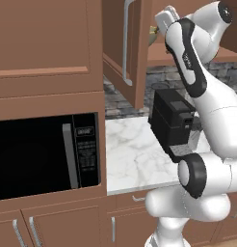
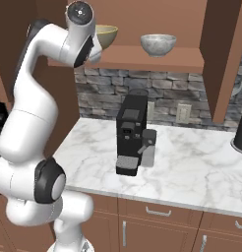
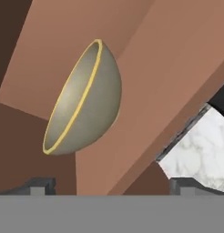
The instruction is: Take the smaller bowl and place it next to the appetizer plate on the dining counter , and place the larger bowl next to the plate with cooked food.
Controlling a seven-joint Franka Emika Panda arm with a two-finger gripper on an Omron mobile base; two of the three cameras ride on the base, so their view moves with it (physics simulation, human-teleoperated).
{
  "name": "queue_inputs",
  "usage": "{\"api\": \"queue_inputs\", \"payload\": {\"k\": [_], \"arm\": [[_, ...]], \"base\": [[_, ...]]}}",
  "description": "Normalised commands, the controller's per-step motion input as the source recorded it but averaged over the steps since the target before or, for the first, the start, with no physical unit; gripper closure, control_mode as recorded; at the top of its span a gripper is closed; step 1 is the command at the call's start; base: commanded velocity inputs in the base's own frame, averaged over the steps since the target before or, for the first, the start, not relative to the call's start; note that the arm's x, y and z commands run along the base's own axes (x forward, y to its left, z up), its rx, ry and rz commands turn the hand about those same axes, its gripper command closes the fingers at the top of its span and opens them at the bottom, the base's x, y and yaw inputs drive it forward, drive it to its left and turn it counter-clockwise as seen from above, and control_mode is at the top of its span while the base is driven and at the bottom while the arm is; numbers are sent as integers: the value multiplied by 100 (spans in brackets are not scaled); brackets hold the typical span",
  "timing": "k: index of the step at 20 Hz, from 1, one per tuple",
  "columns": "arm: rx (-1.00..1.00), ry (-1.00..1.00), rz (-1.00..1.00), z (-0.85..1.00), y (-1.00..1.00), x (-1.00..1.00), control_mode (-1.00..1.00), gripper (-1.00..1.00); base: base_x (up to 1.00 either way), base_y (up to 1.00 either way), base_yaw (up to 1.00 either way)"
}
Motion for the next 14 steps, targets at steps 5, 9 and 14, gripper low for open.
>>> {"api": "queue_inputs", "payload": {"k": [5, 9, 14], "arm": [[0, 9, 0, 1, 1, 38, -100, -100], [0, 2, 0, 0, 0, 37, -100, -100], [0, 0, 0, -2, 1, 39, -100, -100]], "base": [[0, 0, 0], [0, 0, 0], [0, 0, 0]]}}
